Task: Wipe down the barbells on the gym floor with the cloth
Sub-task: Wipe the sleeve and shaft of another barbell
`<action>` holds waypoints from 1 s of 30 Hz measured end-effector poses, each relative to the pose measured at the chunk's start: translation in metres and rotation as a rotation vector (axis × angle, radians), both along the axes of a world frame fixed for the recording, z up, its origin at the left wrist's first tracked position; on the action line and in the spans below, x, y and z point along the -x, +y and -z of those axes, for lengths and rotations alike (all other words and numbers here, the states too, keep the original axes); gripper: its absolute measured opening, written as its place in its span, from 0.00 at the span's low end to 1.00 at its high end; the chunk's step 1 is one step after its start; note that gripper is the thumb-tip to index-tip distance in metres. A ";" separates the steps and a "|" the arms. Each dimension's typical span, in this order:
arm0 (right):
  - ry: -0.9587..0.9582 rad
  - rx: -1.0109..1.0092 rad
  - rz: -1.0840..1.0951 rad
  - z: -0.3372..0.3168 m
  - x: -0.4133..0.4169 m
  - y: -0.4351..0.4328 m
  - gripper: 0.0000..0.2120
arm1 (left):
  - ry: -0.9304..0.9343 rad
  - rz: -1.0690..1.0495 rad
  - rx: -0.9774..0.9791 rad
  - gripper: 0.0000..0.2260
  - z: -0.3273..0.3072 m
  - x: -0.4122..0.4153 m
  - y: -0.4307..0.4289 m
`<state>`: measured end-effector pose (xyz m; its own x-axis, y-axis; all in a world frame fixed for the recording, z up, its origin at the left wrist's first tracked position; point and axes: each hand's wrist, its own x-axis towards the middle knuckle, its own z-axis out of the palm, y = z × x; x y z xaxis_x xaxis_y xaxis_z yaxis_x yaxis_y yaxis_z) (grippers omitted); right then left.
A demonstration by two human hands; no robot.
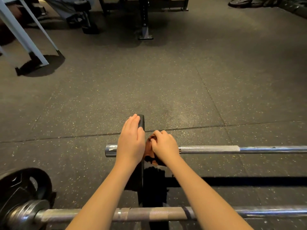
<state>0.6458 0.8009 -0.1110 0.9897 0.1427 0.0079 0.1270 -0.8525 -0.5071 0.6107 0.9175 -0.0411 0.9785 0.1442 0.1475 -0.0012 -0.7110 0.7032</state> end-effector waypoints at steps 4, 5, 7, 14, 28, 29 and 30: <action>-0.004 0.009 0.007 0.000 0.003 -0.001 0.11 | 0.005 -0.007 0.005 0.28 -0.001 0.001 -0.001; -0.099 -0.012 -0.013 0.004 0.017 -0.003 0.11 | 0.000 -0.004 0.004 0.28 -0.002 0.001 -0.002; -0.222 -0.054 -0.051 0.014 0.044 -0.007 0.14 | -0.007 0.000 0.001 0.28 -0.002 0.003 -0.003; 0.255 0.053 0.050 -0.008 -0.018 0.003 0.13 | 0.001 0.009 -0.034 0.28 -0.001 0.006 -0.003; -0.157 0.037 0.002 0.021 0.035 -0.050 0.09 | -0.003 0.027 -0.033 0.27 -0.003 0.016 -0.003; -0.218 0.080 -0.034 0.027 0.051 -0.058 0.10 | -0.005 0.028 -0.028 0.27 -0.003 0.017 -0.003; -0.258 0.112 -0.076 0.031 0.058 -0.068 0.12 | -0.006 0.031 -0.025 0.27 -0.003 0.018 -0.003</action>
<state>0.5874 0.7328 -0.1420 0.9434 0.2306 0.2382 0.3054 -0.8843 -0.3531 0.5928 0.9145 -0.0379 0.9816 0.1097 0.1563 -0.0277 -0.7281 0.6849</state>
